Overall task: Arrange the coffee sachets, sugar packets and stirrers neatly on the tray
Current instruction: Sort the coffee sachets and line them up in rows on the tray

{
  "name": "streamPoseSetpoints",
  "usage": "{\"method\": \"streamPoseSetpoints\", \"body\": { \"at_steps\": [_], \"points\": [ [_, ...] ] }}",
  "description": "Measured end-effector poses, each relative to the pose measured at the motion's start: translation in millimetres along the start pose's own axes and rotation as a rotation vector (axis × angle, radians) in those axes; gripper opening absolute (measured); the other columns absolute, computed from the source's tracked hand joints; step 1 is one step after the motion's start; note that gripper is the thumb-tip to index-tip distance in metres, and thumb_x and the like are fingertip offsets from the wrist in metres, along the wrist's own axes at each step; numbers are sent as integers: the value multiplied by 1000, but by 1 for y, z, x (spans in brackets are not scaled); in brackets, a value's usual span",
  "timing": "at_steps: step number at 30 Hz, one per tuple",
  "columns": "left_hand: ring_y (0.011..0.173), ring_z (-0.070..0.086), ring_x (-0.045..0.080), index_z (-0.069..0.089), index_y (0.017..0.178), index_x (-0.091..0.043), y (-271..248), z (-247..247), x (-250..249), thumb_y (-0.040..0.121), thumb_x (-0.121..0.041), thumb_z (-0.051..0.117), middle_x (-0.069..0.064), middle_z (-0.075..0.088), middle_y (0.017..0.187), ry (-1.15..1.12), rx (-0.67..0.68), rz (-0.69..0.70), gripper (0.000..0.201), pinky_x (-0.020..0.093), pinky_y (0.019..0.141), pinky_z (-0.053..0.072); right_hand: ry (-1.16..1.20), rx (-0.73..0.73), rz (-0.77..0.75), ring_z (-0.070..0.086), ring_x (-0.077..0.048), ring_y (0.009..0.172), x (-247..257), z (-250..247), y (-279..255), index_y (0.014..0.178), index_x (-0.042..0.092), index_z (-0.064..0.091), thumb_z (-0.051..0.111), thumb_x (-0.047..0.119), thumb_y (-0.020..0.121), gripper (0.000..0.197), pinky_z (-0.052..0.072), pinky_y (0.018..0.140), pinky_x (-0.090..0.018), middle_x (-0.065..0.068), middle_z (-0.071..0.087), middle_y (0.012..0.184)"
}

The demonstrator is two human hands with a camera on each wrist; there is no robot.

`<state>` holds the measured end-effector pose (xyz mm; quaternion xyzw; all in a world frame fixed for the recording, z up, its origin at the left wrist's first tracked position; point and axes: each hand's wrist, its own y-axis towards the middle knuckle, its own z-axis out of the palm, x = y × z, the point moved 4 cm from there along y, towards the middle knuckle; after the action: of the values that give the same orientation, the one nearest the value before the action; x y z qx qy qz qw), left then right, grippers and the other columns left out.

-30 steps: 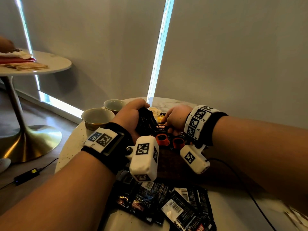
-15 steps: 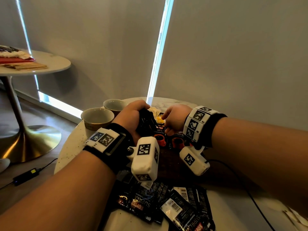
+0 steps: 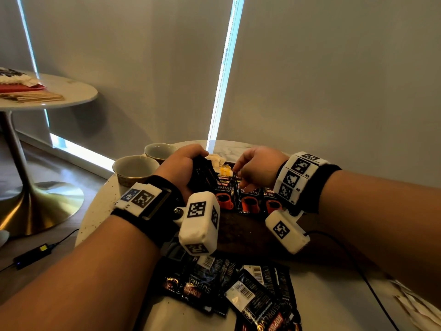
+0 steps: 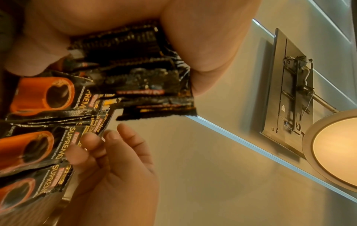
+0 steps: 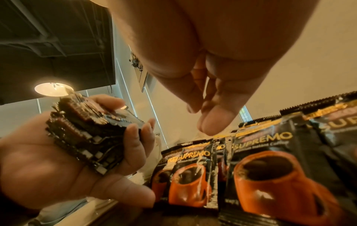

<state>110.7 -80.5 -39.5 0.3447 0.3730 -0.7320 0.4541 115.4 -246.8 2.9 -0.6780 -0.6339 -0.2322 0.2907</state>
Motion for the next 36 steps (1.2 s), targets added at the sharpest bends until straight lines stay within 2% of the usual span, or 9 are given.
{"method": "streamPoseSetpoints", "body": {
  "at_steps": [4,9,13,17,22,26,30,33,36],
  "points": [
    [90,64,34,59,103,-4,-2,0,-6,97,-21,52,17,64,101,-12,62,18,19,58,88,54,-42,-41,-181,66,-9,71,9,-8,-21,97,24,68,68,6,90,20,57,59,-24,-1,70,94],
    [83,75,37,59,125,-2,-2,3,-4,98,-22,54,23,74,106,-13,76,24,34,46,66,62,-86,-132,-332,62,-17,79,16,-15,-39,110,50,63,62,-2,86,58,61,72,-39,8,62,107],
    [101,70,41,55,135,-1,-3,5,-1,95,-26,57,25,69,118,2,109,16,47,52,85,56,-227,-151,-481,55,-4,93,18,-17,-52,117,60,55,73,16,86,57,45,73,-15,14,53,112],
    [79,73,33,60,125,-3,-4,4,-2,97,-28,57,18,74,98,54,133,11,38,42,70,61,-279,-114,-529,43,8,109,16,-14,-59,119,58,59,74,23,87,50,36,87,-10,24,45,116],
    [95,68,35,56,135,-2,-8,6,-3,93,-26,62,23,67,119,171,128,6,49,51,95,52,-299,-131,-596,51,2,103,15,-13,-60,113,51,67,72,18,89,41,47,89,-17,25,49,111],
    [108,62,40,55,137,-2,-9,9,-2,95,-26,60,24,66,122,173,126,-11,49,58,109,42,-319,-145,-608,50,6,101,14,-15,-59,113,45,70,70,22,91,32,43,81,-5,25,51,108],
    [91,68,35,60,130,-2,-8,9,-1,98,-36,54,21,70,110,144,137,-4,47,50,92,51,-214,-178,-596,54,6,100,11,-18,-54,107,45,72,72,25,89,26,43,80,-5,23,58,105],
    [91,69,34,58,131,-1,-7,8,-2,97,-42,55,25,68,117,84,146,-8,54,44,81,58,-160,-248,-568,56,9,98,10,-24,-49,109,38,74,71,26,90,22,44,79,-5,22,62,103],
    [71,66,25,55,115,-6,-6,5,-7,96,-38,58,18,64,95,-24,76,17,38,32,56,60,-57,-319,-540,60,3,90,10,-31,-47,102,44,72,69,25,92,21,43,71,-2,18,68,97]
  ]
}}
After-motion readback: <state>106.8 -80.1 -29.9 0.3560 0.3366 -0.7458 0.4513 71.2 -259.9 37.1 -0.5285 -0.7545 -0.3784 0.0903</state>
